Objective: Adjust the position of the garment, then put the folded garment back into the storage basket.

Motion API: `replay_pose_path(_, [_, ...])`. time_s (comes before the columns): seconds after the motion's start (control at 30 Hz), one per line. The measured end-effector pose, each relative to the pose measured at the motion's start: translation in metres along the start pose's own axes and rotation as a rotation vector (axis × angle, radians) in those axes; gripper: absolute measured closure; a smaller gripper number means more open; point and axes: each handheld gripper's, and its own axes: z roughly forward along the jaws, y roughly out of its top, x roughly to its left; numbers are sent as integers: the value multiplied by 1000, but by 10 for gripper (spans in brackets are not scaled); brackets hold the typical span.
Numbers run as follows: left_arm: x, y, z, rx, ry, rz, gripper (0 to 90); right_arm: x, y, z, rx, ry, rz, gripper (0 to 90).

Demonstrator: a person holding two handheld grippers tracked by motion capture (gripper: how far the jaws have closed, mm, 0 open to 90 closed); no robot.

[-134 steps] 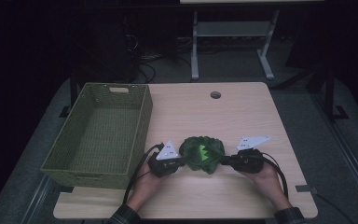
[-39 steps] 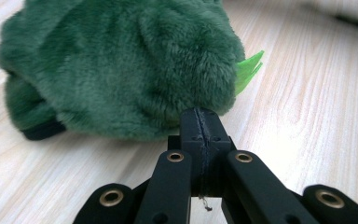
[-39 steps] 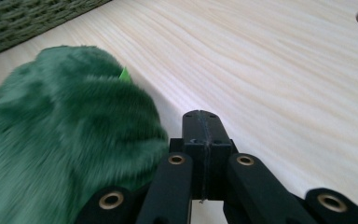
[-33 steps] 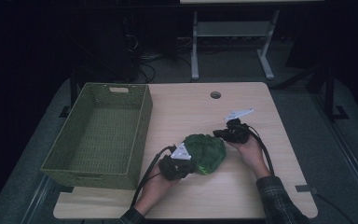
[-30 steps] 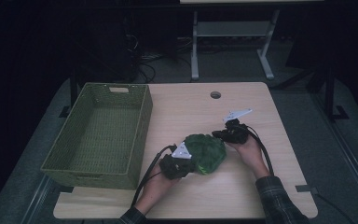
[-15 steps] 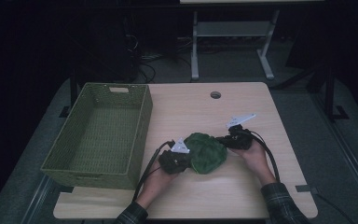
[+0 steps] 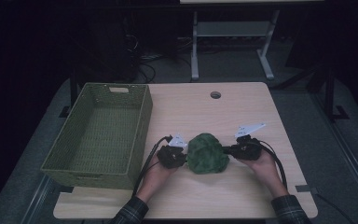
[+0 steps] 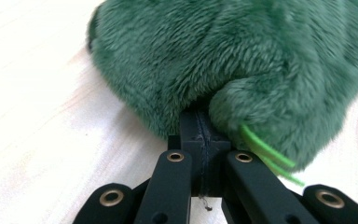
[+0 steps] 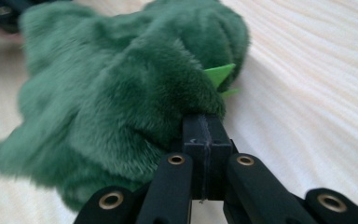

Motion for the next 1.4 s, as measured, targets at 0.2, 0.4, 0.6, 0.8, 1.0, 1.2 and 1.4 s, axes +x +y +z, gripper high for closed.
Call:
replay_pose_path(0.2, [3, 0, 2, -10, -5, -3, 898, 13, -10, -8, 8, 27, -15, 899])
replay_pose_path(0.4, [2, 0, 2, -17, -9, -4, 898, 29, -19, -14, 21, 47, -38, 899])
replay_pose_path(0.6, [1, 0, 2, -14, -15, 0, 898, 40, -24, -16, 29, 50, -54, 899])
replay_pose_path(0.8, [1, -1, -1, -15, -13, -3, 898, 37, -26, -18, 20, 28, -45, 846])
replay_pose_path(1.0, [2, 3, -17, -28, -3, -5, 887, 30, -35, -35, -26, -38, 13, 691])
replay_pose_path(1.2, [-3, 9, -34, -9, 23, 2, 836, 18, -56, -48, -28, -160, 72, 451])
replay_pose_path(1.4, [-3, 19, -48, 22, 34, 27, 739, 0, -74, -52, -1, -282, 134, 246])
